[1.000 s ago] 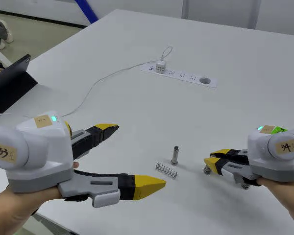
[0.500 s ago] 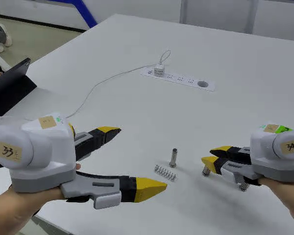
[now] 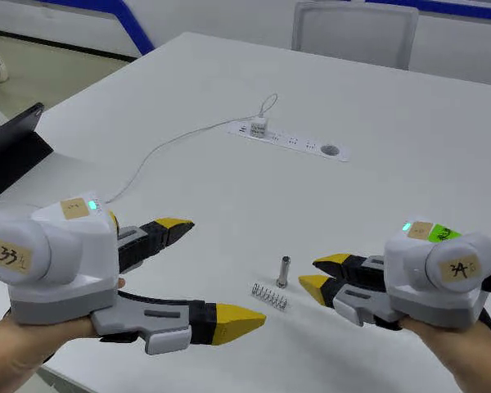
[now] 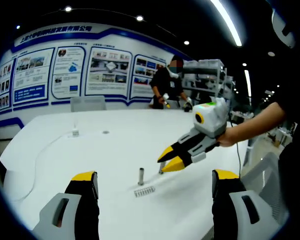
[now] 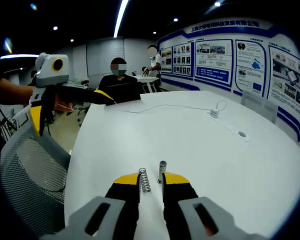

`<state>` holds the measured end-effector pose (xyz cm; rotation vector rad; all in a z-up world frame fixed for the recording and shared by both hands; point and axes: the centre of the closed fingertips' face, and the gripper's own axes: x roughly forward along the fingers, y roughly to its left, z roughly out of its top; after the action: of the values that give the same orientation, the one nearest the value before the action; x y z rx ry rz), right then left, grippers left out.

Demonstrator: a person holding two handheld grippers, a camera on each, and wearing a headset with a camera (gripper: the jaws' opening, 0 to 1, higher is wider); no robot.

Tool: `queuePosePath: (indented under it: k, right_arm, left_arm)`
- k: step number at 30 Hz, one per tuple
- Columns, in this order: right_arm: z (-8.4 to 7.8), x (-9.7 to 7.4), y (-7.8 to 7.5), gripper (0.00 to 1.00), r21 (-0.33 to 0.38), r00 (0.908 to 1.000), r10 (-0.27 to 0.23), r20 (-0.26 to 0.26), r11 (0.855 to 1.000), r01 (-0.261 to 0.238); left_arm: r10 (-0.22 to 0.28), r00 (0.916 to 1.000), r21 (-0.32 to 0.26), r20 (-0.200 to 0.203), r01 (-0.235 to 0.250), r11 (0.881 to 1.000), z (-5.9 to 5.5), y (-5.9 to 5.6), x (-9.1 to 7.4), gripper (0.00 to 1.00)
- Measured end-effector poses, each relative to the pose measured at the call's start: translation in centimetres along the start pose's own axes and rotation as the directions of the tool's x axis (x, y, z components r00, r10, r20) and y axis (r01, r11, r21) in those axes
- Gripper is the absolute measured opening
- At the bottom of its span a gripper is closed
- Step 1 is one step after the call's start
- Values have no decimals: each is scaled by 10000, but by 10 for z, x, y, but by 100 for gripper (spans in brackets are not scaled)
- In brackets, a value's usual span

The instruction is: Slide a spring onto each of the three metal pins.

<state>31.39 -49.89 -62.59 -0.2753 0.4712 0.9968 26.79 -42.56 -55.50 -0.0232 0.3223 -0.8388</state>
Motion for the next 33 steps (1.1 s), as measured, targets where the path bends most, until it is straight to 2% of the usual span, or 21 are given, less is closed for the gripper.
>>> queuePosePath:
  k: [3, 6, 11, 18, 23, 29, 33]
  right_arm:
    - [-12, 13, 10, 18, -167, 9985, 262, -476, 9995, -270]
    - [-23, 27, 15, 18, -398, 9960, 271, -848, 9987, -306]
    - [-38, 44, 12, 18, -635, 9873, -110, -1587, 9980, 10]
    - [-50, 54, 5, 18, -586, 9789, -240, -2028, 9982, 123]
    - [-55, 55, 5, 18, -514, 9762, -107, -2168, 9987, -5]
    - [-55, 57, 4, 15, -210, 9786, 49, -2059, 9997, -94]
    - [-55, 57, 6, 12, -261, 9792, 115, -2026, 9995, -172]
  left_arm:
    - [-1, 10000, 26, -78, 1, 10000, -2, 2, -4, 97]
    - [28, 9999, -15, -162, -28, 10000, -6, 5, -8, 97]
    - [68, 9996, -64, -282, -70, 10000, -10, 10, -12, 97]
    - [59, 9991, -155, -425, -66, 9999, -14, 15, -12, 96]
    - [-14, 9990, -180, -444, 6, 9998, -15, 15, -10, 96]
    - [-137, 9984, -152, -554, 129, 9998, -15, 11, -6, 94]
    - [-54, 9990, -124, -433, 48, 9999, -12, 11, -7, 94]
